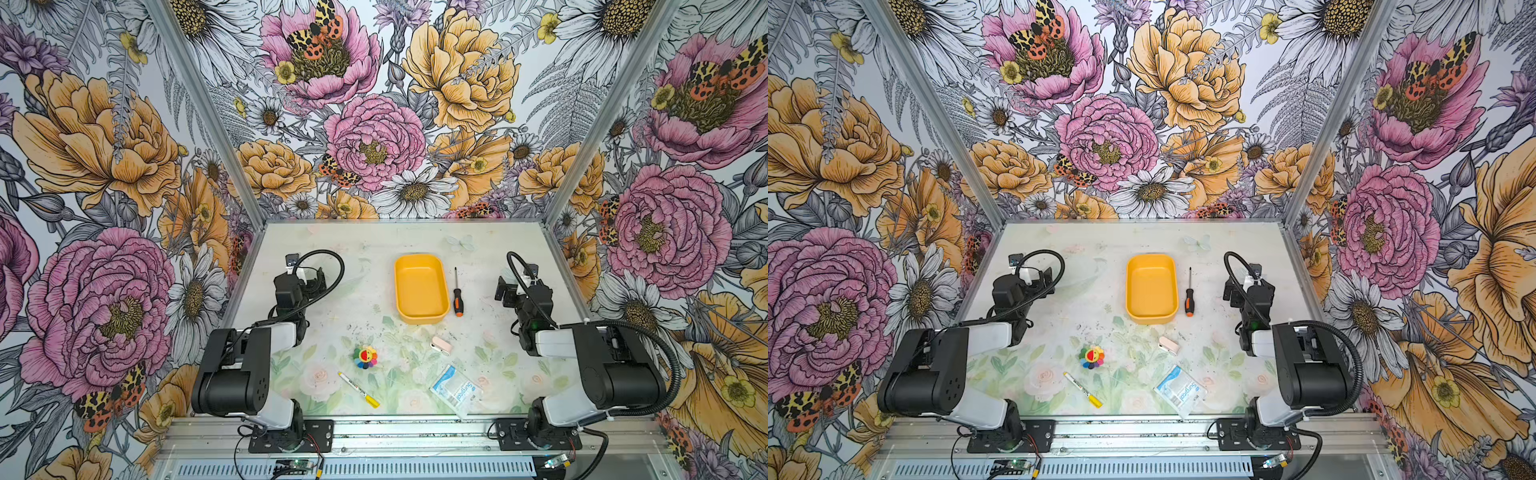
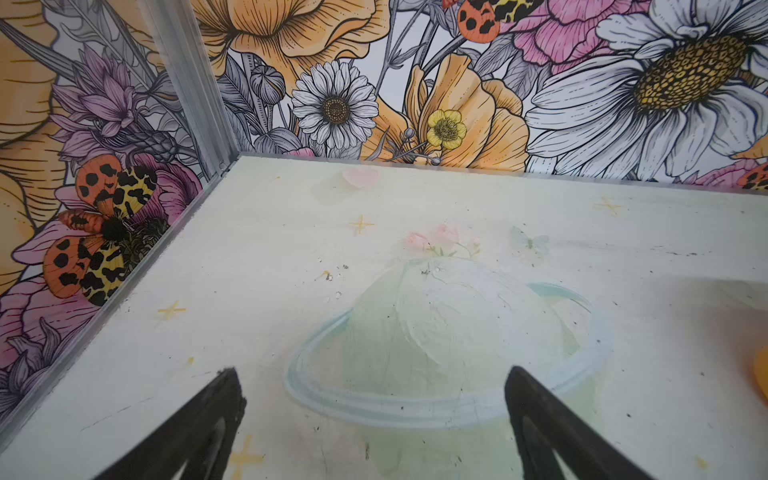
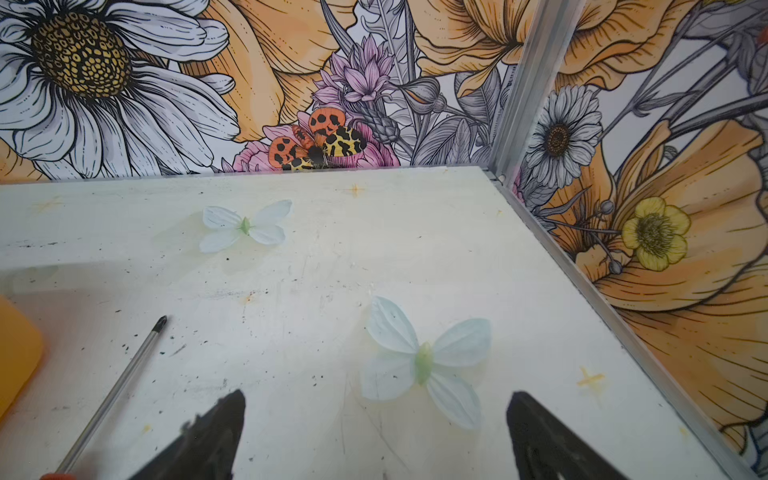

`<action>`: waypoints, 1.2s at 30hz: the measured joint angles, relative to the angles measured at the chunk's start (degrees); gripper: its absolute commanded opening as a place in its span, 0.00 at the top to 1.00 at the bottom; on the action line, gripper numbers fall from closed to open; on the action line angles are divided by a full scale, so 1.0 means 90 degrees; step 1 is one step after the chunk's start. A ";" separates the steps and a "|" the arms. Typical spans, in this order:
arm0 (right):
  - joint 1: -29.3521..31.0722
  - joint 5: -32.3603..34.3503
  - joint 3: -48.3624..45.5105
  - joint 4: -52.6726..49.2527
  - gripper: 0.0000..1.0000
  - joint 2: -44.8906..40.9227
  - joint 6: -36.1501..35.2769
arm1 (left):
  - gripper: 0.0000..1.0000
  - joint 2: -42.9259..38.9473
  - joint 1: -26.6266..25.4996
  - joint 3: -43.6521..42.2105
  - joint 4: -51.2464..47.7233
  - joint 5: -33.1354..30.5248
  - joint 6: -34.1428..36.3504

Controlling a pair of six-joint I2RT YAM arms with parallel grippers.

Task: Put the screwdriver in the bin
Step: 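Move the right gripper toward the black-and-orange screwdriver beside the yellow bin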

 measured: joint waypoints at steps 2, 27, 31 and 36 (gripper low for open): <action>0.0000 0.0000 0.0000 0.0000 0.01 0.0000 -0.0002 | 0.01 0.0000 0.0000 0.0000 0.0000 0.0000 0.0000; 0.0338 0.0136 0.2659 -0.4231 0.10 -0.1013 0.0510 | 0.01 0.0294 -0.0821 0.2956 -0.3980 0.0537 -0.0204; 0.0576 -0.0539 0.3512 -0.5552 0.15 -0.0840 0.0901 | 0.01 0.0114 -0.1100 0.2705 -0.4146 0.1047 -0.0561; 0.1015 -0.1307 0.3611 -0.6664 0.21 -0.0214 0.1496 | 0.01 -0.0471 -0.1112 0.2178 -0.3966 0.1812 -0.1195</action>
